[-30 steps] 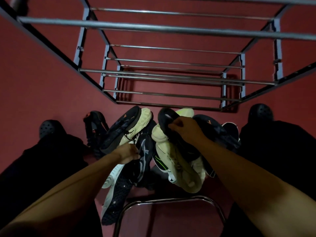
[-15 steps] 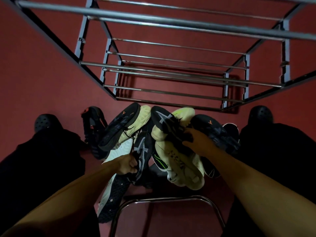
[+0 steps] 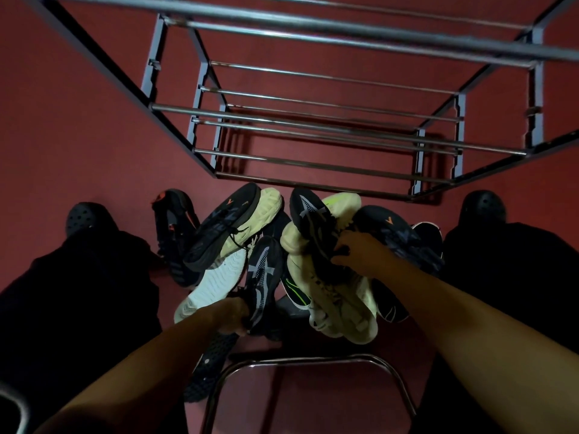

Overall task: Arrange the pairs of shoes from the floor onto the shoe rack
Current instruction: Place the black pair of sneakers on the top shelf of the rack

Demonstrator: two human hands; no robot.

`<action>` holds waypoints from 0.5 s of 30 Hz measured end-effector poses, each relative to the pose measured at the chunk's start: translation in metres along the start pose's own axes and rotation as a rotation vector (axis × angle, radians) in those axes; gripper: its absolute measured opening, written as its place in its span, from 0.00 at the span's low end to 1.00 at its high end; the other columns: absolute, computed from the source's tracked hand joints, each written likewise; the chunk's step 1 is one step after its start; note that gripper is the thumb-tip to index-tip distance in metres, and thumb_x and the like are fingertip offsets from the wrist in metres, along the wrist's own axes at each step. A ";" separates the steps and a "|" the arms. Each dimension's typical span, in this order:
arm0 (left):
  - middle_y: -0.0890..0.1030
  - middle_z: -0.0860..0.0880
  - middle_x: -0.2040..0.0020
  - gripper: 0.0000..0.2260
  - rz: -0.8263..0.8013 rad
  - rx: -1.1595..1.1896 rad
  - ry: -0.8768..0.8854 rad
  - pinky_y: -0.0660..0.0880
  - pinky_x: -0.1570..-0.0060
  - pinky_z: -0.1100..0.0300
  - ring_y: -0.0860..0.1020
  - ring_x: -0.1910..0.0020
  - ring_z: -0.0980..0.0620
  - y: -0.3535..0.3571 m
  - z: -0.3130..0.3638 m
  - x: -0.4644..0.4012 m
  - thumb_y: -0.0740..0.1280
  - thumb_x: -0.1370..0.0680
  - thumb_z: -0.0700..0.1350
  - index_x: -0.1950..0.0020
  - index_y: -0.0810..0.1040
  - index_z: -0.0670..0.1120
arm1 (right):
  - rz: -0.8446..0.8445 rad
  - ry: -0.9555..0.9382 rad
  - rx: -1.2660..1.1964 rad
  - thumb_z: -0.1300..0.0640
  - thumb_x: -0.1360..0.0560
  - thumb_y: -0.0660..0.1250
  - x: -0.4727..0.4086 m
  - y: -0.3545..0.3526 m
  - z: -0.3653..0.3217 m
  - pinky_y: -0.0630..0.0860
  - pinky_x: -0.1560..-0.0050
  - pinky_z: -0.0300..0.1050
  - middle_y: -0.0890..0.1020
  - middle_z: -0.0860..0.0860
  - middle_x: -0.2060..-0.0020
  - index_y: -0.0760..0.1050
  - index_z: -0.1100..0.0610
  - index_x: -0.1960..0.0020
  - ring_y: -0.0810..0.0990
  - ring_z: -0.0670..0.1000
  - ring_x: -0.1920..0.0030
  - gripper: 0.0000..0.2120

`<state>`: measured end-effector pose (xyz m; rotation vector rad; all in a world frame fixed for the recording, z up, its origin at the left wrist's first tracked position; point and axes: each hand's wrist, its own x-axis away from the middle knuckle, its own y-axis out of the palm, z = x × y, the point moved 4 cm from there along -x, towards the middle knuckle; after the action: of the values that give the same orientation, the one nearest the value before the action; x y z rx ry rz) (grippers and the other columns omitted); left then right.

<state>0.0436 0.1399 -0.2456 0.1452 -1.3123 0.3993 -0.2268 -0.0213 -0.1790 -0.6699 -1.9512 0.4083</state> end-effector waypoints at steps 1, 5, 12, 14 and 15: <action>0.81 0.45 0.45 0.15 -0.052 -0.037 0.033 0.69 0.62 0.78 0.79 0.53 0.62 0.001 0.002 0.002 0.69 0.21 0.40 0.35 0.77 0.36 | -0.003 -0.003 0.005 0.53 0.25 0.71 0.000 -0.001 -0.001 0.75 0.52 0.47 0.82 0.58 0.50 0.80 0.62 0.47 0.81 0.57 0.50 0.13; 0.82 0.50 0.51 0.10 -0.060 -0.085 0.067 0.71 0.55 0.69 0.79 0.53 0.54 -0.006 0.003 0.012 0.68 0.21 0.44 0.42 0.82 0.43 | 0.081 -0.089 0.032 0.49 0.27 0.73 0.007 -0.010 -0.010 0.73 0.42 0.48 0.75 0.53 0.40 0.82 0.59 0.47 0.75 0.53 0.42 0.15; 0.75 0.51 0.46 0.08 -0.005 -0.054 0.229 0.70 0.49 0.61 0.74 0.47 0.53 -0.061 0.039 0.073 0.67 0.20 0.50 0.43 0.74 0.50 | 0.062 -0.177 -0.006 0.49 0.22 0.66 0.035 -0.039 -0.047 0.72 0.53 0.43 0.80 0.52 0.48 0.79 0.56 0.41 0.78 0.50 0.51 0.14; 0.78 0.51 0.45 0.14 0.030 -0.035 0.250 0.74 0.48 0.61 0.77 0.46 0.52 -0.078 0.050 0.095 0.72 0.24 0.52 0.43 0.74 0.52 | 0.035 -0.187 -0.073 0.51 0.24 0.69 0.049 -0.050 -0.058 0.72 0.51 0.42 0.79 0.51 0.47 0.77 0.56 0.40 0.77 0.50 0.48 0.15; 0.79 0.51 0.45 0.14 0.059 -0.014 0.270 0.76 0.46 0.58 0.79 0.46 0.51 -0.087 0.056 0.108 0.75 0.27 0.53 0.46 0.75 0.55 | 0.017 -0.191 -0.095 0.52 0.26 0.72 0.057 -0.057 -0.064 0.72 0.50 0.42 0.79 0.50 0.46 0.76 0.56 0.39 0.77 0.49 0.47 0.17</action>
<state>0.0462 0.0634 -0.1175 0.0391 -1.0542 0.4440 -0.2056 -0.0311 -0.0787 -0.7310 -2.1582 0.4040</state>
